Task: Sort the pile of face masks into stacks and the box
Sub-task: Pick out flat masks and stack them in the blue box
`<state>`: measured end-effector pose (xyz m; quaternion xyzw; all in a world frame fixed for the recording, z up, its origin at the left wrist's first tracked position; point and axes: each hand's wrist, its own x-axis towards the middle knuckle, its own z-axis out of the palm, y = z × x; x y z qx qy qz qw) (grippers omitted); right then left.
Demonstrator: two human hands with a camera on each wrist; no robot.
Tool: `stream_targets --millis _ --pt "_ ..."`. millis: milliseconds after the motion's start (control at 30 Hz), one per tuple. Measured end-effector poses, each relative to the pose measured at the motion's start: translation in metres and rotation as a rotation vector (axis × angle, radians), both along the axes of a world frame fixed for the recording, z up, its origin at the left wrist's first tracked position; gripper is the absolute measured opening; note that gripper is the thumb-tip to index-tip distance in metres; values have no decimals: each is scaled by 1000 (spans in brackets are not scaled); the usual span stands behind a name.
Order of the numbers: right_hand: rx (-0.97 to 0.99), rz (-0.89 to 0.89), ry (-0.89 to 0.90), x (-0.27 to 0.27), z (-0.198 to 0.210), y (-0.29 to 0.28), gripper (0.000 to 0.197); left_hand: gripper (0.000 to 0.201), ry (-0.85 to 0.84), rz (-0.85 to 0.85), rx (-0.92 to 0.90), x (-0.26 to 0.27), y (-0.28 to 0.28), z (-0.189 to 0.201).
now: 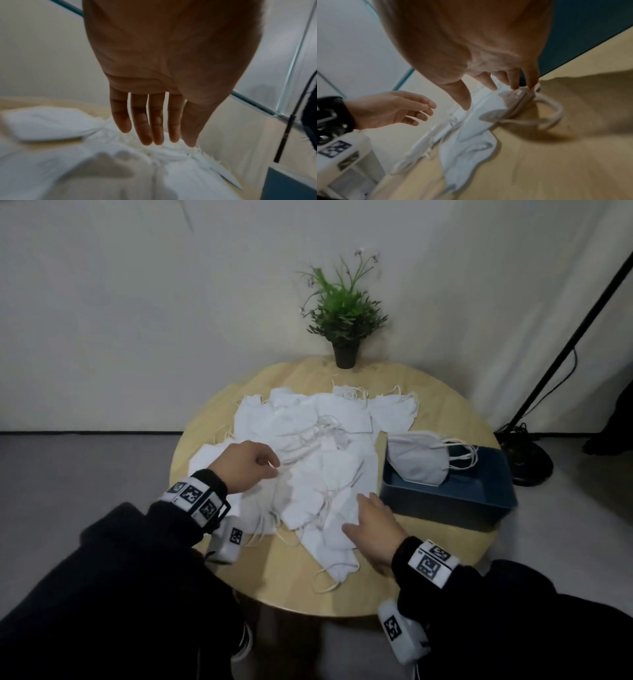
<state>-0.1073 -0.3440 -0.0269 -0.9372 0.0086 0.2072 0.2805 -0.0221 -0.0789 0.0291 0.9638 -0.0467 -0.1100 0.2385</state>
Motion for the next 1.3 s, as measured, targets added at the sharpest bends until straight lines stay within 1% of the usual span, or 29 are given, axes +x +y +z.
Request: stream_targets --millis 67,100,167,233,300,367,400,433,467,500,533,567,600,633,700,767,800,833,933,1000,1033,1067,1100,1133,1167,1200,1233,1267,1300 --pt "-173 -27 -29 3 -11 7 68 20 35 63 -11 -11 16 -24" --pt "-220 -44 -40 6 -13 9 74 26 53 79 -10 -15 19 -34" --pt "-288 -66 -36 15 -13 9 86 41 55 78 7 -17 18 -45" --pt "-310 -100 -16 21 -10 8 97 55 25 50 17 -14 8 -49" --pt "-238 -160 -55 25 -9 8 94 73 14 -5 36 -10 -6 -51" --pt "-10 -245 -150 25 -8 5 83 91 25 -67 117 -6 -18 -54" --pt "121 -285 -198 25 -7 2 78 94 26 -74 144 -3 -22 -57" --pt "238 -327 -221 24 -2 -1 72 93 35 -60 141 -1 -25 -57" --pt "362 -367 -227 24 3 -5 63 85 51 -44 94 3 -26 -55" --pt "492 -401 -220 23 10 -7 48 68 57 -37 17 8 -27 -51" --pt "629 -422 -208 21 17 -9 31 43 44 -28 -77 13 -26 -47" --pt "746 -425 -185 18 24 -10 19 18 19 -12 -166 17 -23 -42" --pt "831 -413 -173 16 28 -11 15 7 -28 5 -244 20 -20 -36" --pt "897 -390 -168 14 33 -11 15 13 -92 27 -299 21 -17 -28" --pt "999 -341 -177 13 39 -11 14 13 -236 79 -382 19 -16 -12" --pt "1027 -290 -243 14 44 -8 13 11 -282 88 -474 10 -20 -3" --pt "1015 -279 -292 16 45 -7 9 13 -251 58 -524 5 -25 -1" --pt "992 -286 -341 19 45 -6 7 15 -184 8 -587 -2 -31 0" --pt "917 -292 -423 25 41 0 15 23 15 -127 -827 -25 -55 5" --pt "989 -298 -427 27 38 5 14 27 68 -169 -923 -36 -65 11" --pt "1017 -312 -436 25 40 8 12 26 50 -187 -914 -38 -68 11" --pt "1033 -324 -447 24 42 10 12 22 1 -201 -856 -38 -69 10" --pt "1044 -332 -441 23 42 10 18 17 -56 -203 -780 -36 -68 8" --pt "1062 -328 -401 22 43 9 30 15 -97 -183 -721 -33 -66 6" --pt "1058 -322 -329 22 39 6 43 14 -112 -144 -713 -29 -63 4" --pt "1032 -312 -233 20 39 5 51 14 -104 -89 -765 -25 -60 3" --pt "990 -307 -140 21 37 3 50 14 -85 -37 -838 -22 -57 2" --pt "961 -304 -69 21 36 0 38 13 -75 4 -898 -19 -53 3" --pt "958 -296 -22 21 37 -1 18 12 -80 24 -937 -17 -50 5"
